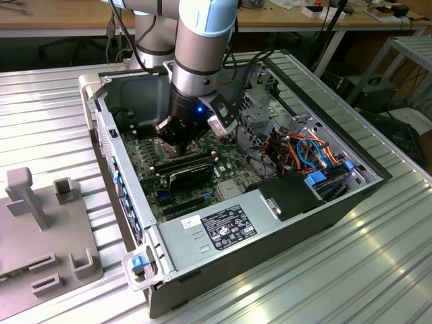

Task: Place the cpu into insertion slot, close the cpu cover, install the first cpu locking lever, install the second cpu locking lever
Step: 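Install the second cpu locking lever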

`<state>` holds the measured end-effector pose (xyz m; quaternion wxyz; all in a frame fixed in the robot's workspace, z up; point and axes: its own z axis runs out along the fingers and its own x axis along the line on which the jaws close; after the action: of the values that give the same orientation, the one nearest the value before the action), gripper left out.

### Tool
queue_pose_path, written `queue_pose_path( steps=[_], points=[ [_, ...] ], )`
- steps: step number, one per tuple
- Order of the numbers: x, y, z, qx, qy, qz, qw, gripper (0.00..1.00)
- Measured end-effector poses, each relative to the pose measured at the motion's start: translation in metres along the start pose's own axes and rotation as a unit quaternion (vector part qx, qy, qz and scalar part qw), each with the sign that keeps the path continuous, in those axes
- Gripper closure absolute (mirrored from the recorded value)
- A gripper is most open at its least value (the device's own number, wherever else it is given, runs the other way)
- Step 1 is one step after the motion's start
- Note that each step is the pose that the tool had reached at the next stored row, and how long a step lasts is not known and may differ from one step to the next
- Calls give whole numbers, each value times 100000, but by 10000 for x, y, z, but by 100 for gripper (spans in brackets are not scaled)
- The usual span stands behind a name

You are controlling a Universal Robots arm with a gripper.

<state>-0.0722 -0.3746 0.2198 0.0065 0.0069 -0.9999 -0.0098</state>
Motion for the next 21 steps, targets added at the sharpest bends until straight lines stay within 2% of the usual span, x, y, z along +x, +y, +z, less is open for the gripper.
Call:
queue_pose_path(
  steps=[6, 21],
  points=[
    [0, 0, 21, 5, 6, -1, 100000, 89],
    [0, 0, 28, 0, 5, -1, 100000, 89]
  ],
)
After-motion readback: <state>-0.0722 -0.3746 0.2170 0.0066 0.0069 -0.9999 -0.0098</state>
